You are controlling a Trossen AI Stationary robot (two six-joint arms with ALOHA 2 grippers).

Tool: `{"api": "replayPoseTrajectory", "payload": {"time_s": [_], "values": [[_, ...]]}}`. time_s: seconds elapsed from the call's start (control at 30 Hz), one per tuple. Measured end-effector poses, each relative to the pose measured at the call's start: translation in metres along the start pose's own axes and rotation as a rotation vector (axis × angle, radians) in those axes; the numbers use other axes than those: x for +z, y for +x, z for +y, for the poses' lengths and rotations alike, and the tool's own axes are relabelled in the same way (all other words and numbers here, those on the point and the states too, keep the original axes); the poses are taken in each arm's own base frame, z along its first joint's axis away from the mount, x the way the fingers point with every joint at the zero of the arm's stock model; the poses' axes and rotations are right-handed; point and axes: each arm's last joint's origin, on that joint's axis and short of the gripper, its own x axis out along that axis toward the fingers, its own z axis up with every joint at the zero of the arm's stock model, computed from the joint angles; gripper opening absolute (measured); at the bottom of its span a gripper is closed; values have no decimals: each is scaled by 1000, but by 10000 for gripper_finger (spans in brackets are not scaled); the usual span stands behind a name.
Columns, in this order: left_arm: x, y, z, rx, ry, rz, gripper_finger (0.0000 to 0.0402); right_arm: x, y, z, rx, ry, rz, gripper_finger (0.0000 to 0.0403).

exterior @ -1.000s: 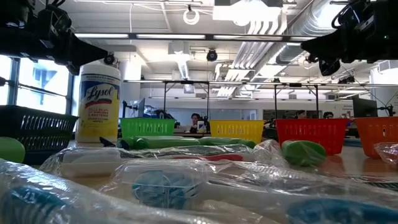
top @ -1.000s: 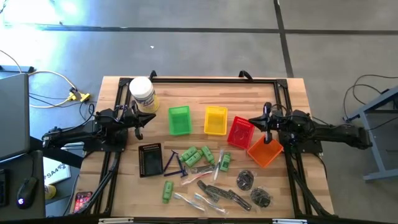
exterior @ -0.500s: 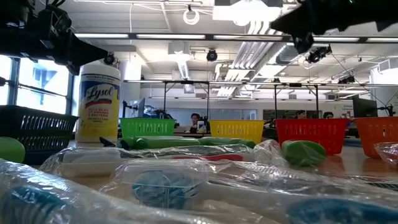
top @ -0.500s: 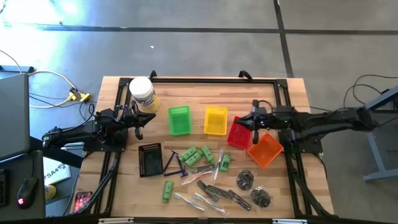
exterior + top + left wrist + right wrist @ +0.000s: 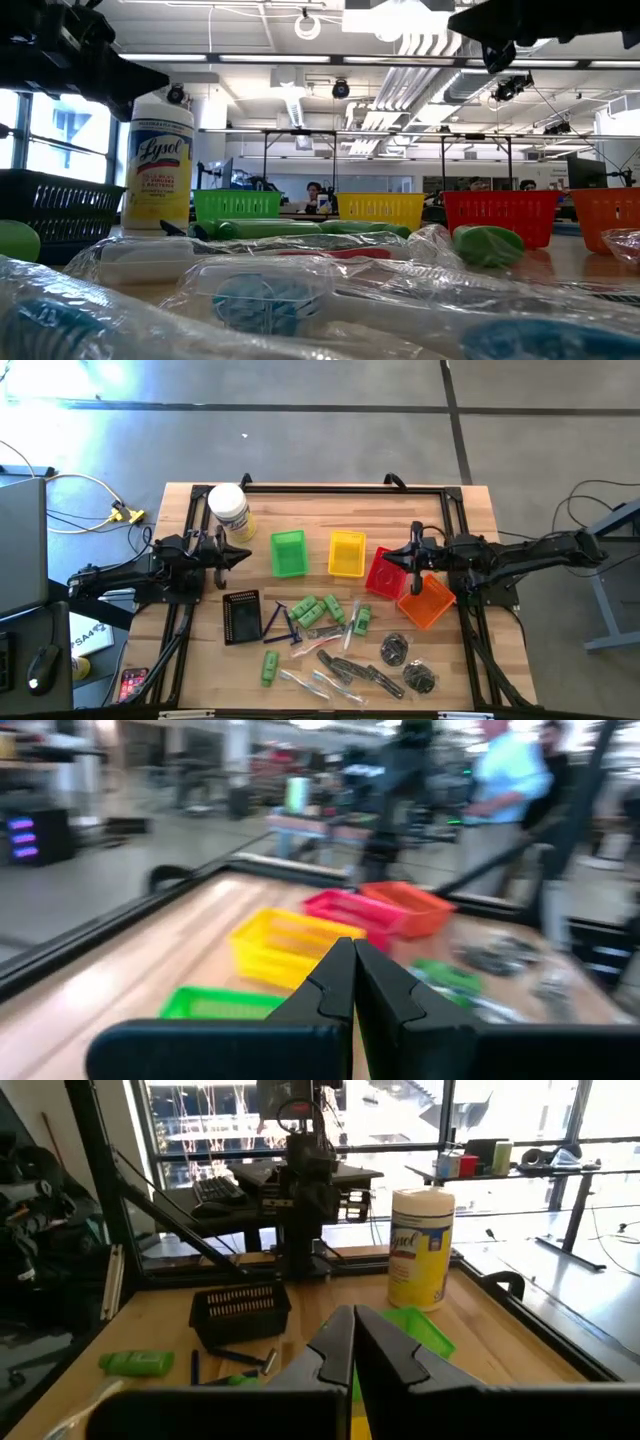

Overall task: Pick & Place Travel size toiletries
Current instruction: Put the green shampoo into the yellow bin

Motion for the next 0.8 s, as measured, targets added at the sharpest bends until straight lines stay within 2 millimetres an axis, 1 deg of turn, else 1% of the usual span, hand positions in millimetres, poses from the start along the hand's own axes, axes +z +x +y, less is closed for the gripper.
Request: {"api": "replayPoseTrajectory", "payload": {"time_s": [0.13, 0.27, 0.37, 0.47, 0.57, 0.63, 0.7, 0.8], "values": [[7, 0, -4, -82, -17, -66, 0, -18, -11, -2, 3, 37, -55, 4], [13, 3, -9, -120, -17, -123, 0, -38, -15, -4, 5, 49, -64, 4], [25, 8, -15, -203, 17, -174, 0, -45, -17, -5, 6, 51, -84, 4], [44, 16, -23, -251, 32, -150, 0, -46, -17, -5, 7, 51, -98, 4], [63, 35, -32, -258, 60, -83, 0, -48, -17, -5, 12, 54, -83, 4], [74, 53, -38, -247, 81, -8, 0, -48, -17, -4, 29, 58, -81, 4], [82, 77, -44, -224, 102, 92, 0, -48, -17, -4, 40, 58, -80, 4], [85, 118, -51, -184, 117, 277, 2, -48, -17, -4, 42, 58, -80, 4]]}}
